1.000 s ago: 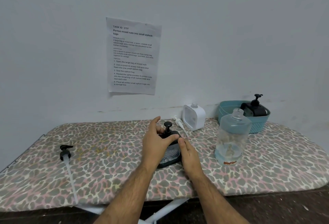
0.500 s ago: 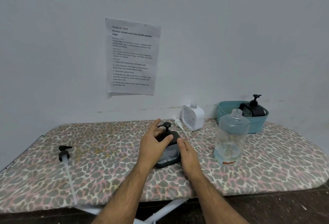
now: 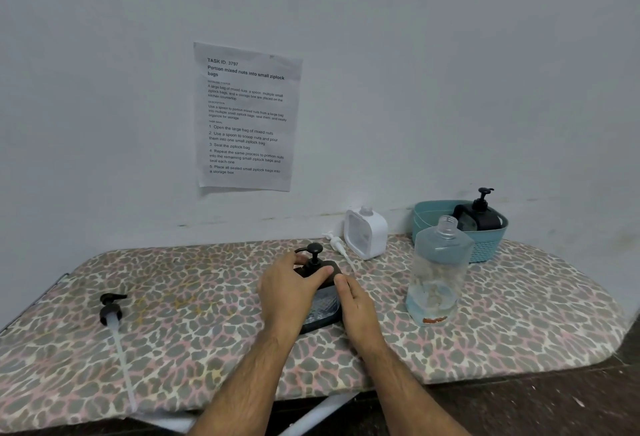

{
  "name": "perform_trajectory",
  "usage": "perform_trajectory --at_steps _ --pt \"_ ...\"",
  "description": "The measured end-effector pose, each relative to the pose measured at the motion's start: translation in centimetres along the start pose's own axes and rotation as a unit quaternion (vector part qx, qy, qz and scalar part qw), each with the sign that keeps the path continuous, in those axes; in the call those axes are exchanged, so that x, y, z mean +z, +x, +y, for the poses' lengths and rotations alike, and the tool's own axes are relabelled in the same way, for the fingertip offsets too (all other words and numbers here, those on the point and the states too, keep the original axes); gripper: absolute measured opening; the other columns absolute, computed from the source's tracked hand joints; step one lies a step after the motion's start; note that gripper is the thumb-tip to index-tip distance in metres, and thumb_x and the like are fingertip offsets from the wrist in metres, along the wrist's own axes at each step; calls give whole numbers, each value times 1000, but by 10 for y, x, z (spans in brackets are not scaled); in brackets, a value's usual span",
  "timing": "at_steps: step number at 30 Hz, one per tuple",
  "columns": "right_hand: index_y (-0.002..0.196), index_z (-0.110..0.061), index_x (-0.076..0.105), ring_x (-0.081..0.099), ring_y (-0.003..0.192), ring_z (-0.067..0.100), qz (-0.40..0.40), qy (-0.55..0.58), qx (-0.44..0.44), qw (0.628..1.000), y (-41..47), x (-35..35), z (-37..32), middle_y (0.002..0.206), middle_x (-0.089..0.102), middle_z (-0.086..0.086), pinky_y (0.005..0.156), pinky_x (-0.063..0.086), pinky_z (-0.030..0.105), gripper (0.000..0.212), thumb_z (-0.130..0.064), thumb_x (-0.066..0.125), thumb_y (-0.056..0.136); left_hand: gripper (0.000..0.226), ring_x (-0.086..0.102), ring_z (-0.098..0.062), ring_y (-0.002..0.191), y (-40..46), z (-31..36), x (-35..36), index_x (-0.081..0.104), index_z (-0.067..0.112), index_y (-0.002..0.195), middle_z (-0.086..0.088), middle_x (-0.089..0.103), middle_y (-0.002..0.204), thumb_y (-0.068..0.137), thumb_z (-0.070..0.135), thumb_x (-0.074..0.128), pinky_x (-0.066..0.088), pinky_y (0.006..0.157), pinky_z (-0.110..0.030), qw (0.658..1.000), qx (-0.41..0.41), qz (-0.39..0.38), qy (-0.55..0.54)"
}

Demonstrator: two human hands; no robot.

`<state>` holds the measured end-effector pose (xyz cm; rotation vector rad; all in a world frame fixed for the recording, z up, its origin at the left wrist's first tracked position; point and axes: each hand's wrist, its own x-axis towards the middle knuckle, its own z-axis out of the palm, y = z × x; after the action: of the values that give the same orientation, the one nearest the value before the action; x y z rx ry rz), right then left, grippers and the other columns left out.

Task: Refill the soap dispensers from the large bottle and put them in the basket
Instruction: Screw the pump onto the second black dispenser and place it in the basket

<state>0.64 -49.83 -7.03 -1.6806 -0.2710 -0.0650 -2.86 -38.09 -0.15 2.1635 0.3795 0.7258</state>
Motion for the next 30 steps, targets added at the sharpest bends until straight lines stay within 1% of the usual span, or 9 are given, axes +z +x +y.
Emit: perform_trajectory --at_steps 4,9,12,17,19,21,24,28,30 --pt "104 -31 68 66 95 13 5 7 -7 1000 0 0 -1 99 71 -5 87 52 34 50 -71 45 86 41 60 -6 95 -1 -4 1 73 20 104 12 69 101 74 48 80 50 90 -33 1000 20 0 -24" --pt "101 -28 68 65 92 15 4 10 -9 1000 0 0 -1 96 70 -4 87 52 35 53 -73 45 84 38 63 -7 96 2 -9 1 73 20 107 11 70 103 78 44 78 52 90 -34 998 37 -29 -31" --pt "102 -26 68 65 95 18 -2 18 -6 1000 2 1 1 98 70 -1 87 51 34 55 -71 43 83 42 63 -6 97 0 -7 -1 72 19 111 10 71 105 79 45 78 51 89 -28 998 26 -29 -39" --pt "107 -19 64 62 102 22 -31 19 47 998 6 -2 -7 104 66 3 90 48 32 38 -51 47 98 45 65 -4 92 -3 -6 -3 73 23 111 13 73 101 77 53 76 53 86 -28 999 20 -28 -23" --pt "128 -22 57 54 119 13 -48 11 55 997 9 -4 -18 124 59 -9 103 42 32 48 -53 46 93 47 66 -6 95 -2 -5 -4 72 22 113 11 73 103 78 53 75 53 87 -27 999 21 -27 -16" --pt "146 -27 42 42 132 7 -60 2 46 997 12 -6 -31 140 45 -15 114 33 34 51 -40 45 97 50 66 -8 97 -2 -3 -5 71 22 117 9 73 107 78 54 74 52 88 -27 999 21 -28 -12" --pt "144 -23 48 45 133 10 -81 -20 44 996 18 -12 -41 144 48 -7 115 35 36 43 -24 44 101 52 61 -4 88 -4 0 -8 70 22 116 9 73 106 77 55 75 47 80 -21 999 24 -23 -16" --pt "147 -22 46 41 138 9 -113 -25 50 992 17 -17 -40 151 44 -6 119 31 38 45 -30 46 103 53 59 -2 82 -7 3 -7 71 23 111 10 74 99 74 61 75 48 78 -22 1000 14 -9 -18" --pt "148 -20 44 39 139 8 -121 -18 48 991 15 -20 -42 151 42 -8 120 28 37 46 -30 47 104 53 63 -4 80 -6 2 -5 72 24 106 14 72 91 72 65 73 53 85 -31 1000 7 -3 -15"
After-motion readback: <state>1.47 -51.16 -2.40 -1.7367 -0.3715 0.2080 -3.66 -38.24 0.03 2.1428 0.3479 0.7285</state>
